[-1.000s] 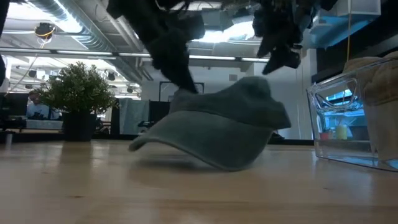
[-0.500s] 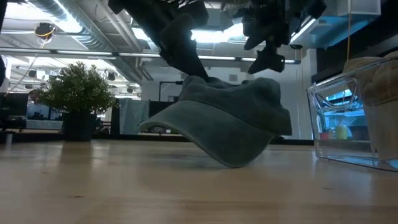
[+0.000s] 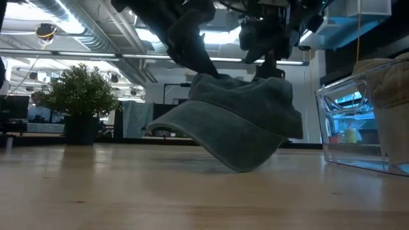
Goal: Pick & Place hat
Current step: Put the black cap into the bottom transparent bin
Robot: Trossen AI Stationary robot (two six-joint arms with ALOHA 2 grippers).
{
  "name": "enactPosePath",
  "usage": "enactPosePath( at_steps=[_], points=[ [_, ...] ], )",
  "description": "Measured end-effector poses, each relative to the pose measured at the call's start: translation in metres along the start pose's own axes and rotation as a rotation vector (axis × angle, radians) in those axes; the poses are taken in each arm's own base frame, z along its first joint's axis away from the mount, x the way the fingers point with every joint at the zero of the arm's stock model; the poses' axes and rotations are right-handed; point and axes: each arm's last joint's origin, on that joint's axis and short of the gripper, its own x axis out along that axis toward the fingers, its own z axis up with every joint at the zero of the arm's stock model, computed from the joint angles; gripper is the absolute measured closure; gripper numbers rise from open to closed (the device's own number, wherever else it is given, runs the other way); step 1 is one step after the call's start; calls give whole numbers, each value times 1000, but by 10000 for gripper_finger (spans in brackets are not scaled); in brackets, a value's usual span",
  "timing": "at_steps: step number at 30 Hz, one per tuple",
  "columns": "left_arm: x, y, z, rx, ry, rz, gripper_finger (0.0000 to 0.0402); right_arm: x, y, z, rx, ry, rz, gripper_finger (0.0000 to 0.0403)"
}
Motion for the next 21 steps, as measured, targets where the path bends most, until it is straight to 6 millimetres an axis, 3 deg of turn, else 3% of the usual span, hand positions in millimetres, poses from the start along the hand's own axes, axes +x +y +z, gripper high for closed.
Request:
enactPosePath(
  at_steps=[5,10,15,21],
  points=[
    [-1,-2,2,0,-16,-4,399,7,-8,1,30,49,59,108],
    [-1,-2,1,0,-15,-4,399,12,-12,-3,58,117,89,149],
    [-1,-2,1,0,-14,-4,399,9,-10,-4,37,118,104,214],
    [-1,-2,1,0,-14,-4,399,9,-10,-3,28,113,108,321]
  ],
)
